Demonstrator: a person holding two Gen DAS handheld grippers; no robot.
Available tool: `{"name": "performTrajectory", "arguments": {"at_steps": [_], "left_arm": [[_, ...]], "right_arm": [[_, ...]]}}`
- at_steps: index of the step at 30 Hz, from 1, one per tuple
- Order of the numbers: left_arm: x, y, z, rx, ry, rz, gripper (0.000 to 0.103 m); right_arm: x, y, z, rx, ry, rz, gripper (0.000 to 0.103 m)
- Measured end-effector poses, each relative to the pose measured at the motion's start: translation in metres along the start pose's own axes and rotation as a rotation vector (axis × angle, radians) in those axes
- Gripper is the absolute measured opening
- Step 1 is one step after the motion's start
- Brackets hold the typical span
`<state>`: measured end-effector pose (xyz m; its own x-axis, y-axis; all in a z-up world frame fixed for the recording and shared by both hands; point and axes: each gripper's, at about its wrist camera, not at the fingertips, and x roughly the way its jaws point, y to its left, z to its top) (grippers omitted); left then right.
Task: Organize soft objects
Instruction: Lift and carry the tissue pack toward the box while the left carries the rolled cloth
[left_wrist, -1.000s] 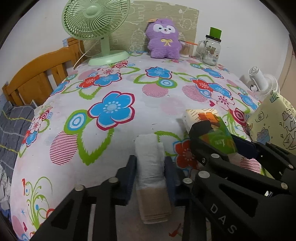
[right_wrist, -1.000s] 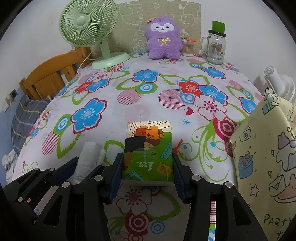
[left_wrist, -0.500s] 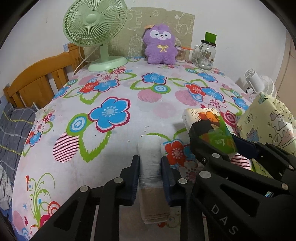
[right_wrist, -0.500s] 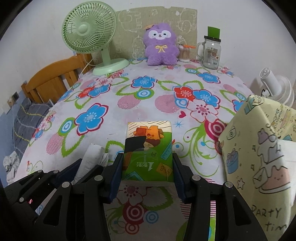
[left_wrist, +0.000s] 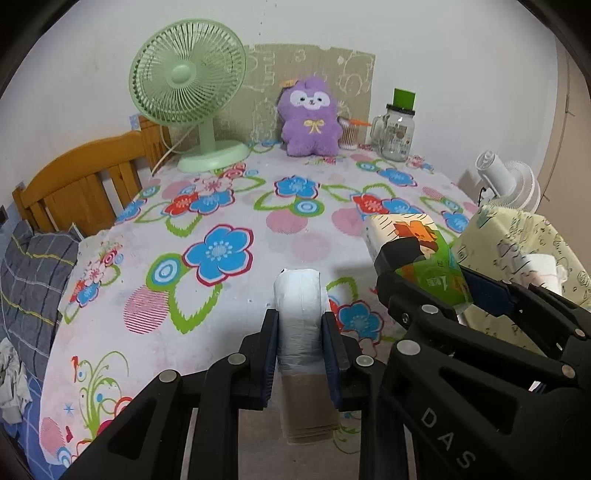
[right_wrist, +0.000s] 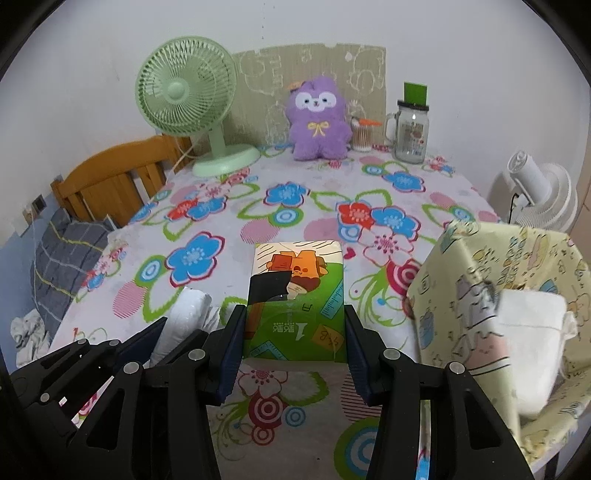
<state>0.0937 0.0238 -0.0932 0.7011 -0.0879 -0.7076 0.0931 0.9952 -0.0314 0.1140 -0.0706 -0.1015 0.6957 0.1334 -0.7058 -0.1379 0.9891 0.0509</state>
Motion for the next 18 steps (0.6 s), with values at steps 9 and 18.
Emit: {"name": "performTrajectory", "arguments": {"at_steps": [9, 18], "left_arm": [[-0.022, -0.010, 0.006, 0.016, -0.050, 0.001, 0.022], [-0.047, -0.022, 0.011, 0.028, -0.109, -0.002, 0.022]], "right_arm": [[-0.026, -0.004, 0.005, -0.003, -0.052, -0.002, 0.053], [-0.056, -0.010, 0.011, -0.013, -0.111, -0.006, 0.053]]}}
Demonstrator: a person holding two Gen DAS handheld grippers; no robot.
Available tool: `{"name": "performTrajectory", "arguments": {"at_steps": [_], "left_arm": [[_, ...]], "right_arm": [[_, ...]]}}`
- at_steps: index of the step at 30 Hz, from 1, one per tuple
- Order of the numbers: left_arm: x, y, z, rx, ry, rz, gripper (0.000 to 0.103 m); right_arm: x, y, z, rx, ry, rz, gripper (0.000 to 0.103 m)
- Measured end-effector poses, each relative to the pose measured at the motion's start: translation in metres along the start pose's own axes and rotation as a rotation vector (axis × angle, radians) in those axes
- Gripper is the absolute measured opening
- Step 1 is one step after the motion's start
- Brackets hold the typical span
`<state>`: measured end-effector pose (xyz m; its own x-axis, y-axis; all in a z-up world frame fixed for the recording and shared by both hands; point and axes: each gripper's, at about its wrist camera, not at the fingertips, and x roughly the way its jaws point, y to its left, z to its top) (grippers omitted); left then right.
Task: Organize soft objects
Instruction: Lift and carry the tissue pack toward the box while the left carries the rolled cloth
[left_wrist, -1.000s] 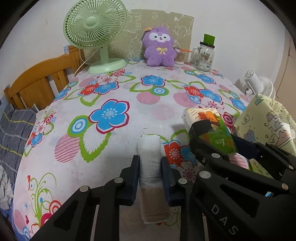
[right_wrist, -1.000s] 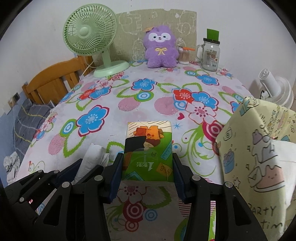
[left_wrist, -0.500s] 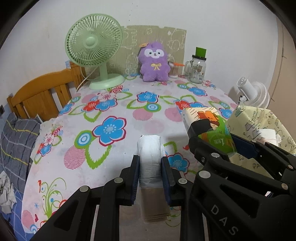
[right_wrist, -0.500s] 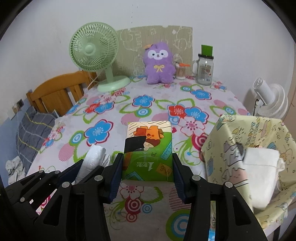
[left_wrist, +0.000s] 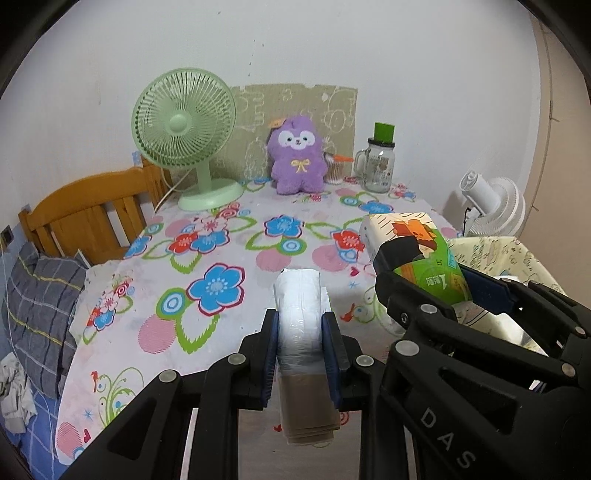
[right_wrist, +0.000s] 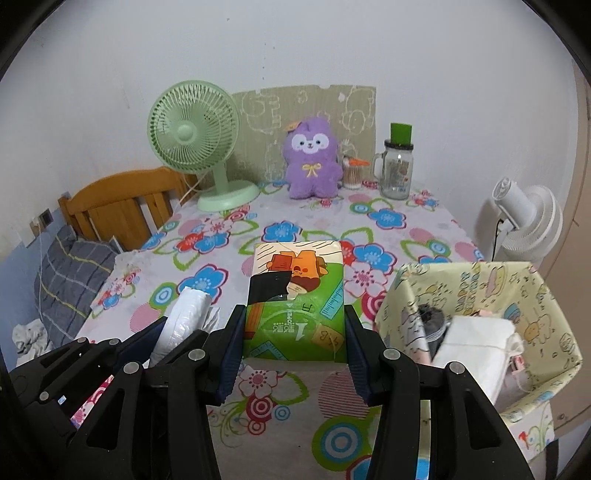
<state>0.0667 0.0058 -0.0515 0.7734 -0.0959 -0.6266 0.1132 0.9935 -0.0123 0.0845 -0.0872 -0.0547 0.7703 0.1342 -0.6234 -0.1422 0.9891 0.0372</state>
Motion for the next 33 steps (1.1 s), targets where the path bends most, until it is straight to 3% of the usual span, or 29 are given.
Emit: {"name": "performTrajectory", "arguments": {"at_steps": [18, 33], "left_arm": [[-0.027, -0.039, 0.014, 0.028, -0.068, -0.038, 0.022], [-0.022, -0.084, 0.021, 0.080, -0.069, -0.079, 0.022]], "right_arm": [[-0.044, -0.030, 0.009, -0.008, -0.070, -0.026, 0.053], [-0.053, -0.071, 0.008, 0.032, -0.082, -0.068, 0.053]]}}
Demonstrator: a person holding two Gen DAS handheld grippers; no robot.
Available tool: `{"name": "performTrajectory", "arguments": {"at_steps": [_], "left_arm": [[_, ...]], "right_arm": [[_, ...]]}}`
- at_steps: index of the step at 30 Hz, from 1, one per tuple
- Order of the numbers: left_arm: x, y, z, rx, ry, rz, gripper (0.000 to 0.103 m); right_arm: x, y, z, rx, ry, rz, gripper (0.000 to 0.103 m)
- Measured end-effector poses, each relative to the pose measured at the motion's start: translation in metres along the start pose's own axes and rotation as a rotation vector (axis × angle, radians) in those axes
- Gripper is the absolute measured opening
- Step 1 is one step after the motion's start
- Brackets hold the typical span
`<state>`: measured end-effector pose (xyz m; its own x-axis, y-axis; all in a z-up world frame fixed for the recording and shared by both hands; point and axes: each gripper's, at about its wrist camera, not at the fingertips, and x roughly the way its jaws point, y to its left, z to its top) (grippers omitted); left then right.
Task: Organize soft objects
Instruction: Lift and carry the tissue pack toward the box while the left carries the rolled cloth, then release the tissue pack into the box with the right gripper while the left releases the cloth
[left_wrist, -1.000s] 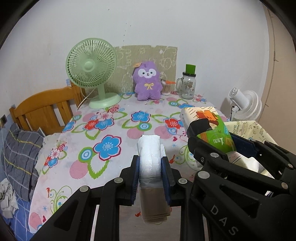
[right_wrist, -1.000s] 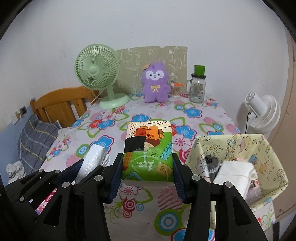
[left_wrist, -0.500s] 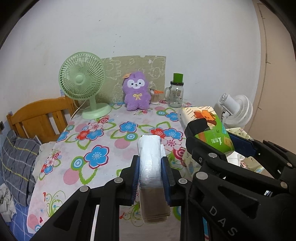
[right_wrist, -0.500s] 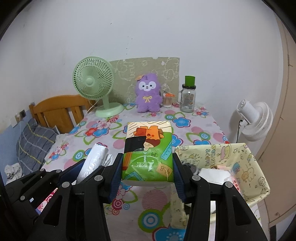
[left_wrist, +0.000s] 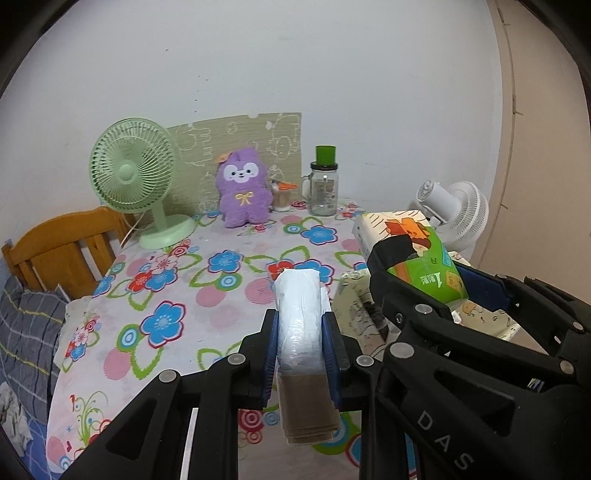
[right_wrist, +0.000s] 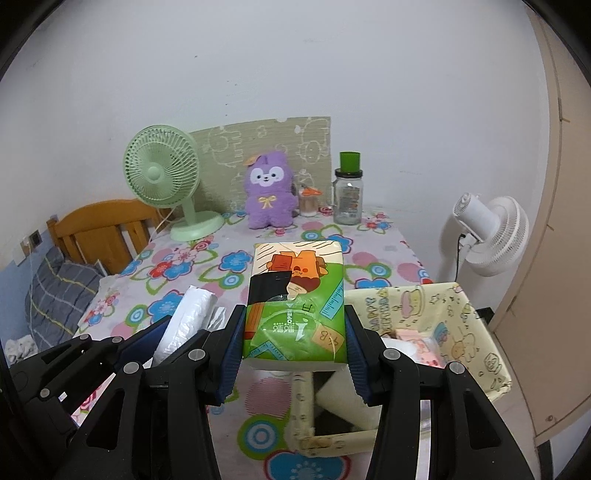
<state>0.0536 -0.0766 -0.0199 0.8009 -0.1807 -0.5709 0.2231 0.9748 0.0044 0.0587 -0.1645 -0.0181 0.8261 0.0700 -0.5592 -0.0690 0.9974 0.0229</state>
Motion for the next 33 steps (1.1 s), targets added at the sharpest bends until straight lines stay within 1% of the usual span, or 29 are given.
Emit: {"name": "performTrajectory", "arguments": {"at_steps": [9, 33], "left_arm": [[0.009, -0.026, 0.008, 0.027, 0.004, -0.028, 0.022], [0.047, -0.086, 0.018, 0.103, 0.044, -0.124, 0.023]], "right_arm": [[0.000, -0.027, 0.002, 0.021, -0.004, -0.027, 0.053], [0.013, -0.099, -0.004, 0.094, 0.023, -0.098, 0.053]]}}
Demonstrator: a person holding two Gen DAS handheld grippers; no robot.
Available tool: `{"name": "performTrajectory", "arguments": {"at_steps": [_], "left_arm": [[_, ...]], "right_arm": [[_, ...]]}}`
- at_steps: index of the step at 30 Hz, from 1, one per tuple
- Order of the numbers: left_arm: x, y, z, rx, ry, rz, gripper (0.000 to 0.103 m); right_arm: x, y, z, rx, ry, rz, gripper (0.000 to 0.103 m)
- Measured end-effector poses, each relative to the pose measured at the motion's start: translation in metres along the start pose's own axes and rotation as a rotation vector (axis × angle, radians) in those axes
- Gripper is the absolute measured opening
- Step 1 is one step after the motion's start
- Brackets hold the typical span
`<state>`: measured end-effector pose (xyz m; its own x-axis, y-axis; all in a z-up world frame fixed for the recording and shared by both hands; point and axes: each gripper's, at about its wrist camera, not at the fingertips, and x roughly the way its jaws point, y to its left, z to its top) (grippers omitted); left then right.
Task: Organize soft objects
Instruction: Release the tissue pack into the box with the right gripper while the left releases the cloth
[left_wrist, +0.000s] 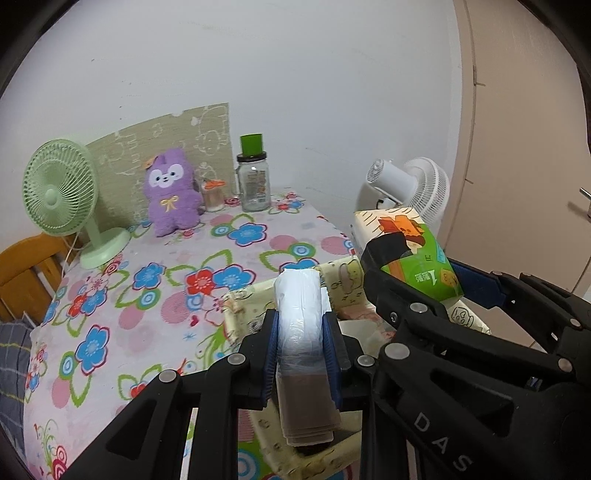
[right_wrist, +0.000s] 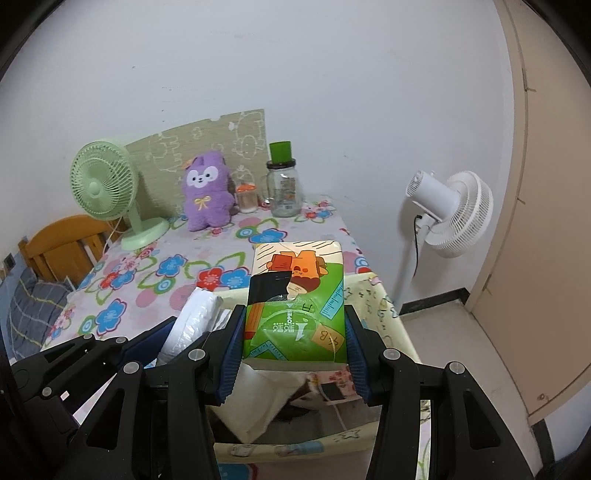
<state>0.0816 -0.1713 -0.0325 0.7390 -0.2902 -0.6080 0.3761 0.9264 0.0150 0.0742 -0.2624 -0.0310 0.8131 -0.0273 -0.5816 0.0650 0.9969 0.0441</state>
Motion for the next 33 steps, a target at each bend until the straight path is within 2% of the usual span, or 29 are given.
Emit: {"name": "performTrajectory", "arguments": {"at_steps": [11, 17, 19, 22, 30, 33], "left_arm": [[0.024, -0.017, 0.005, 0.028, 0.023, -0.031, 0.026], [0.034, -0.014, 0.004, 0.022, 0.039, 0.001, 0.046], [0.036, -0.013, 0.003, 0.019, 0.047, 0.006, 0.060], [0.039, -0.010, 0.001, 0.019, 0.058, 0.014, 0.071], [0.040, -0.005, 0.000, 0.012, 0.075, 0.004, 0.078], [0.037, -0.003, -0.001, 0.010, 0.072, 0.003, 0.082]], "right_arm": [[0.018, -0.023, 0.001, 0.034, 0.028, -0.025, 0.053], [0.028, -0.025, -0.002, 0.040, 0.050, -0.013, 0.053], [0.031, -0.024, -0.003, 0.037, 0.056, -0.007, 0.053], [0.036, -0.023, -0.005, 0.036, 0.068, 0.000, 0.053], [0.041, -0.019, -0.008, 0.049, 0.086, 0.027, 0.056], [0.040, -0.016, -0.007, 0.044, 0.081, 0.021, 0.064]]}}
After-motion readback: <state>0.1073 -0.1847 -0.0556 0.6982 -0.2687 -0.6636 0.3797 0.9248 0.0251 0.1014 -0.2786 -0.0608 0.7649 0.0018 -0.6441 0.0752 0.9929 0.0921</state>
